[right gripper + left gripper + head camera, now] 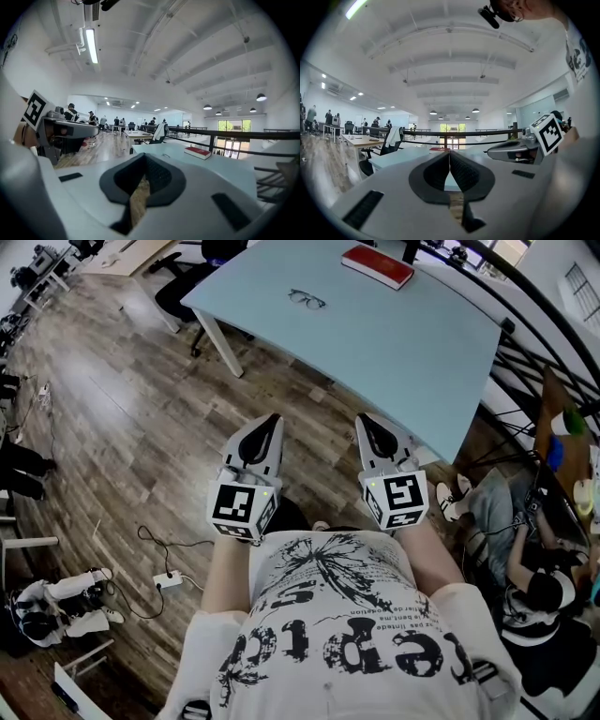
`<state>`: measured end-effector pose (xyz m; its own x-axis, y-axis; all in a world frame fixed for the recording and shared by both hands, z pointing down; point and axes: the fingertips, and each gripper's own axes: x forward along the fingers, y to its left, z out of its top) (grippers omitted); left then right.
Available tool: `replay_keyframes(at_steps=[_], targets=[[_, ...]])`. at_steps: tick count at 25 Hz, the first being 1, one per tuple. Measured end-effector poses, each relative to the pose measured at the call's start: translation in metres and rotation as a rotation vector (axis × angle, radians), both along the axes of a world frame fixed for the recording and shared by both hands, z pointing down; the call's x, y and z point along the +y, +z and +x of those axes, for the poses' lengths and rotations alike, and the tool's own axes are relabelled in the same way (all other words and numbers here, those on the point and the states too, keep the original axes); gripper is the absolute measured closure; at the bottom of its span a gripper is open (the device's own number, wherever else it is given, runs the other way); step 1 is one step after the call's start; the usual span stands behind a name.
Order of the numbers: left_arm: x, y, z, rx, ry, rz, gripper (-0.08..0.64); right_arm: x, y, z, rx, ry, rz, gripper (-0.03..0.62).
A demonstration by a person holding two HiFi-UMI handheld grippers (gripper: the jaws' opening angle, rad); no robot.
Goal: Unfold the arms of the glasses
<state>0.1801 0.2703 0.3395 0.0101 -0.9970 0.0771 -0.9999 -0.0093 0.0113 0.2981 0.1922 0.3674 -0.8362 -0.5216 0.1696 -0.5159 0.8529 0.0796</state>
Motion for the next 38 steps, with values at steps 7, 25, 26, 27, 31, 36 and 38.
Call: replay_keyframes(at_steps=[7, 25, 26, 27, 31, 36, 38], targets=[[-0.036, 0.012, -0.051, 0.044, -0.008, -0.02, 0.541, -0.035, 0.01, -0.039, 0.008, 0.018, -0.025, 0.581], [-0.232, 0.018, -0.307, 0.044, 0.275, -0.061, 0.54, -0.195, 0.024, -0.273, 0.022, 0.311, -0.045, 0.581], [-0.245, 0.018, -0.32, 0.039, 0.295, -0.064, 0.54, -0.205, 0.023, -0.285, 0.022, 0.328, -0.044, 0.581], [-0.257, 0.017, -0.331, 0.033, 0.318, -0.068, 0.54, -0.215, 0.022, -0.295, 0.023, 0.348, -0.044, 0.581], [-0.304, 0.012, -0.361, 0.029, 0.411, -0.085, 0.54, -0.251, 0.018, -0.317, 0.033, 0.456, -0.066, 0.581], [-0.35, 0.017, -0.373, 0.053, 0.476, -0.103, 0.54, -0.286, 0.022, -0.327, 0.075, 0.52, -0.09, 0.581], [-0.367, 0.023, -0.369, 0.053, 0.507, -0.115, 0.54, -0.302, 0.026, -0.325, 0.083, 0.542, -0.095, 0.581]])
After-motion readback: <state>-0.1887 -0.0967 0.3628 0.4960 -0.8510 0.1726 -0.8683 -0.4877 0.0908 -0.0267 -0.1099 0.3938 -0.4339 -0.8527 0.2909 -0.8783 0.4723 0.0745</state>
